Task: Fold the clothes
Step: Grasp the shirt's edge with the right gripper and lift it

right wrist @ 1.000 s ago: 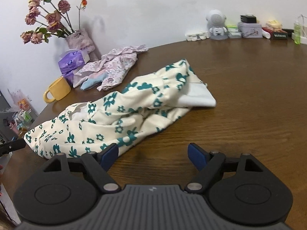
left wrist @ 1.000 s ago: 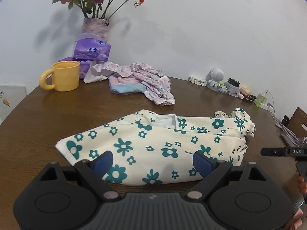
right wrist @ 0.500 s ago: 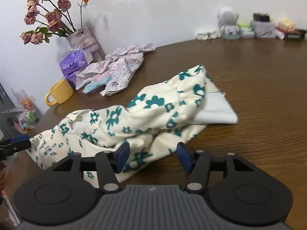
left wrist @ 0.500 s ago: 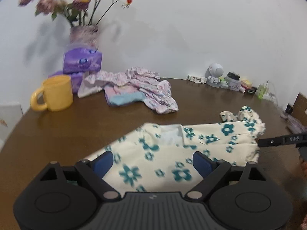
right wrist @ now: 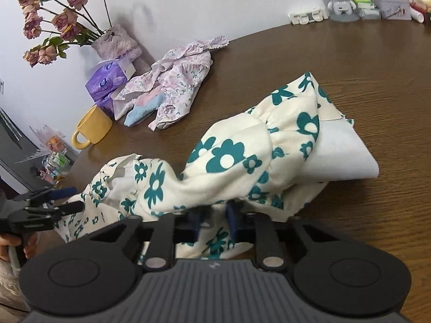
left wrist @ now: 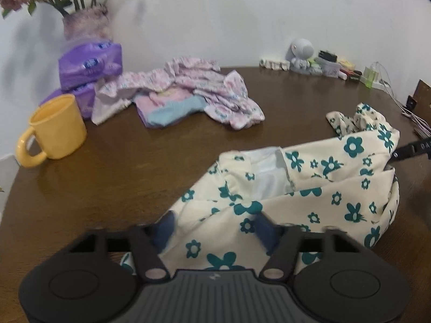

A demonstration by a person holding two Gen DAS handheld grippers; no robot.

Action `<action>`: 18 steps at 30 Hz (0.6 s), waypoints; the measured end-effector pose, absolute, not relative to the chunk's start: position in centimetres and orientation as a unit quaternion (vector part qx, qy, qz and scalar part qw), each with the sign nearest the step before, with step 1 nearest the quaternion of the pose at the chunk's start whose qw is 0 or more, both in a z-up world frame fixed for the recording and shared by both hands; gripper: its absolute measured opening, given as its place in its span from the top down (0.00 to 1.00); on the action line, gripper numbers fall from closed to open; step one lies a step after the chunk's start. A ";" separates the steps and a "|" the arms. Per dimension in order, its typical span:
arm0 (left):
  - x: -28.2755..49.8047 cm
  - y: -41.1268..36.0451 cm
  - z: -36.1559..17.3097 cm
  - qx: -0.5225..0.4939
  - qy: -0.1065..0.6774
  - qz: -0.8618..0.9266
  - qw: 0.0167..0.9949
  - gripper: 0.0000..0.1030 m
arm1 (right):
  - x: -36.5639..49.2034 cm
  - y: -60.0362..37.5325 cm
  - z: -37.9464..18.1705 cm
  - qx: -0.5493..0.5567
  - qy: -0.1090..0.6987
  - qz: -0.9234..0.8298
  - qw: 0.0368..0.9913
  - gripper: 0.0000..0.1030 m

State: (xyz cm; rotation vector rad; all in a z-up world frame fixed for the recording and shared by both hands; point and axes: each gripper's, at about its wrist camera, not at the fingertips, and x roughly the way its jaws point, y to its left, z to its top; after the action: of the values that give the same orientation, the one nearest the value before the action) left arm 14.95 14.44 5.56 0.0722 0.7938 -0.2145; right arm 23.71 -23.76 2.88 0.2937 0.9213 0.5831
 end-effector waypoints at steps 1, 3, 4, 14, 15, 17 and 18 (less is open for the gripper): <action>15.0 14.5 5.5 0.036 0.388 -0.110 0.914 0.61 | 24.0 -23.7 2.9 0.143 0.438 0.278 0.843 0.91; 15.1 14.6 5.4 0.038 0.392 -0.121 0.911 0.80 | 24.4 -23.7 3.0 0.150 0.439 0.281 0.840 0.92; 14.8 14.6 5.6 0.043 0.389 -0.124 0.912 0.91 | 24.3 -23.9 3.4 0.153 0.434 0.283 0.841 0.93; 11.7 14.3 9.0 0.075 0.324 -0.095 0.938 0.99 | 22.3 -26.2 7.5 0.166 0.389 0.283 0.861 0.93; 11.3 14.2 9.2 0.078 0.321 -0.101 0.938 0.99 | 22.0 -26.4 7.8 0.164 0.386 0.283 0.862 0.93; 10.9 14.0 9.2 0.077 0.326 -0.112 0.936 0.93 | 21.5 -26.5 7.9 0.154 0.384 0.277 0.867 0.93; 11.1 13.9 8.8 0.072 0.336 -0.119 0.931 0.90 | 21.4 -26.5 7.7 0.151 0.387 0.273 0.868 0.93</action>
State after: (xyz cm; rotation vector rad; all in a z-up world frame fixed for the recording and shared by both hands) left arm 11.13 13.93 8.79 0.1481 0.6884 -0.2429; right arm 21.36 -26.48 7.69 0.3151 0.8103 0.5708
